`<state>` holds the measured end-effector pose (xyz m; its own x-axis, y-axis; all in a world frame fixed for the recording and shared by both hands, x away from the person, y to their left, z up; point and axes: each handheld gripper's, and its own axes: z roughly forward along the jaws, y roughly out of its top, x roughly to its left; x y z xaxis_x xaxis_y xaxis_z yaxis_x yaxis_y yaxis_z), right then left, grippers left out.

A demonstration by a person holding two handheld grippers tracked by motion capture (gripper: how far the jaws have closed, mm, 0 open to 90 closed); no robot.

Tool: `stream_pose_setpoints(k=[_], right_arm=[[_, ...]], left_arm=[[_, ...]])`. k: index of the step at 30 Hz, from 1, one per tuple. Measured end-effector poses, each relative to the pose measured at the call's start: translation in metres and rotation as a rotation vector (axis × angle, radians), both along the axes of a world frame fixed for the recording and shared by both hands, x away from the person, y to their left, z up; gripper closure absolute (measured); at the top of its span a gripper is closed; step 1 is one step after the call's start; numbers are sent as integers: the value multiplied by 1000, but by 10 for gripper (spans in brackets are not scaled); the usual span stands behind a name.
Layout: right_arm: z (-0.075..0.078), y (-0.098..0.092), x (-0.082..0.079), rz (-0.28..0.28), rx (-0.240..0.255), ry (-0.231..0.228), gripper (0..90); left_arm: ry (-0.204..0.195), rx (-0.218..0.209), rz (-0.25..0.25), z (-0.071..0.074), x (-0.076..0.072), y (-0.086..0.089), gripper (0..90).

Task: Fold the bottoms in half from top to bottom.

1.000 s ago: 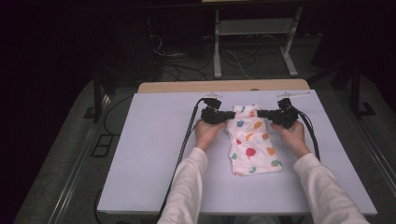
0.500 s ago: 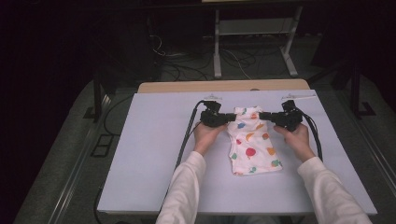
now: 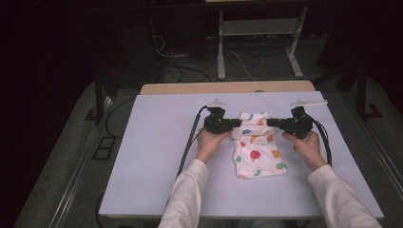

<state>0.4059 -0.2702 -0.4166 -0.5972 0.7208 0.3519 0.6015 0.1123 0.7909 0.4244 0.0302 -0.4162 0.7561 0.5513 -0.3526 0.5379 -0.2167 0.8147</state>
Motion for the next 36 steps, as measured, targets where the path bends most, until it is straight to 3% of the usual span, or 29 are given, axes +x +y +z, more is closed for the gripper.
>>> stream_pose_setpoints(k=[14,30,36], right_arm=[[-8,-4,-22,-3,-27,26,871],[-9,-1,-41,23,-64,23,871],[-11,-3,-48,37,-66,33,871]], left_arm=[[-4,-14,-26,-9,-20,-3,871],[16,-43,-40,-21,-41,3,871],[12,-32,-54,-22,-47,3,871]])
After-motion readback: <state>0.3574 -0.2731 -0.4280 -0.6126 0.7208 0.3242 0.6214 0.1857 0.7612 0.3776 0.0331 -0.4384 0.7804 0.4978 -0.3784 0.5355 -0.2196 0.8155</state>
